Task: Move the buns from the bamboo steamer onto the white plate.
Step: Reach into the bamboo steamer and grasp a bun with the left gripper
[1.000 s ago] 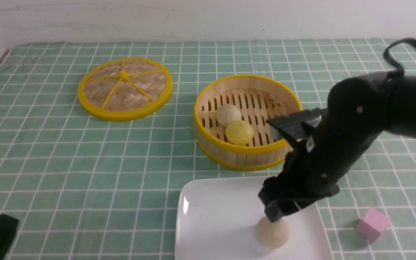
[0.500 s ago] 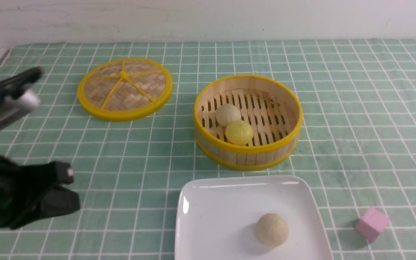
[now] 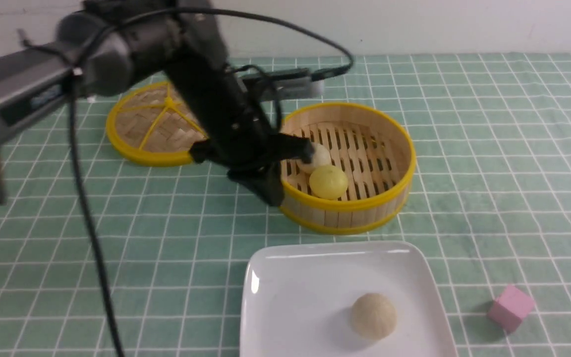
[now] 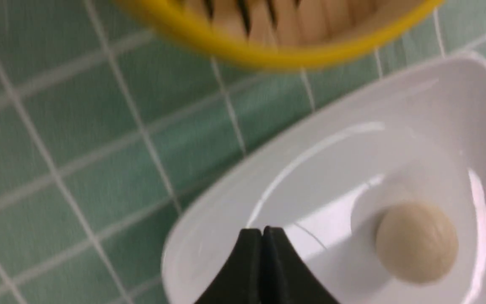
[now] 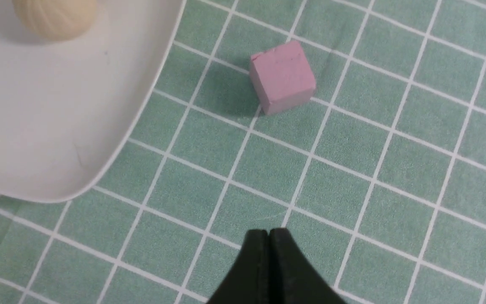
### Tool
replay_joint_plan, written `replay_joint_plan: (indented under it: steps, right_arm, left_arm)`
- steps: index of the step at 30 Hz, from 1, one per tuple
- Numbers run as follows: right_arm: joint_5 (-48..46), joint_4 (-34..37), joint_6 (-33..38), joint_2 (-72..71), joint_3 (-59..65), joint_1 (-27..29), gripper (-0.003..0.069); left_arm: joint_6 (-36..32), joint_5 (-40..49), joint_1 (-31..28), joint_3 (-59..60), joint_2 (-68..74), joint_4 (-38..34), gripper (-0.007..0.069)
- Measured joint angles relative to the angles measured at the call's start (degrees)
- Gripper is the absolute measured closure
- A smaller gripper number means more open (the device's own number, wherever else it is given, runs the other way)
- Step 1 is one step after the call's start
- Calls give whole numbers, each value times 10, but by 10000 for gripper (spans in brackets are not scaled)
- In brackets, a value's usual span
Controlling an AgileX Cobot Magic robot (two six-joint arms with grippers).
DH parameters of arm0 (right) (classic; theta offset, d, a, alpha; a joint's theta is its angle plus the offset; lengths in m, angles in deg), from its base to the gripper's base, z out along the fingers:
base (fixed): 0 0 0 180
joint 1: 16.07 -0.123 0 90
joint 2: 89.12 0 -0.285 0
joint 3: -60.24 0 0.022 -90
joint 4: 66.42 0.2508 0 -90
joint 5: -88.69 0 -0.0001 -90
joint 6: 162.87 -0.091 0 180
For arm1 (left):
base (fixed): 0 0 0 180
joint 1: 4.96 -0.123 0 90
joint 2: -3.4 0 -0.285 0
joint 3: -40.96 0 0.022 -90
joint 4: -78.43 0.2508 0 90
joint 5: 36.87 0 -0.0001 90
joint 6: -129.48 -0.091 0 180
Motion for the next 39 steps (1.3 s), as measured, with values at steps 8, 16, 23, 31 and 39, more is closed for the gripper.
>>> replay_joint_plan:
  steps: [8, 16, 23, 31, 39]
  right_arm:
    - [37, -4, 0, 0, 1, 0, 669]
    - [39, -5, 0, 0, 1, 0, 664]
    - [39, -7, 0, 0, 1, 0, 659]
    - [40, -7, 0, 0, 1, 0, 654]
    - [41, -7, 0, 0, 1, 0, 647]
  left_arm:
    - [122, 11, 96, -216, 120, 144, 601]
    - [194, 18, 101, -229, 141, 196, 480]
    - [216, 15, 101, -234, 164, 211, 238]
    - [279, -13, 101, -234, 218, 228, 323]
    - [198, 18, 100, -231, 154, 136, 598]
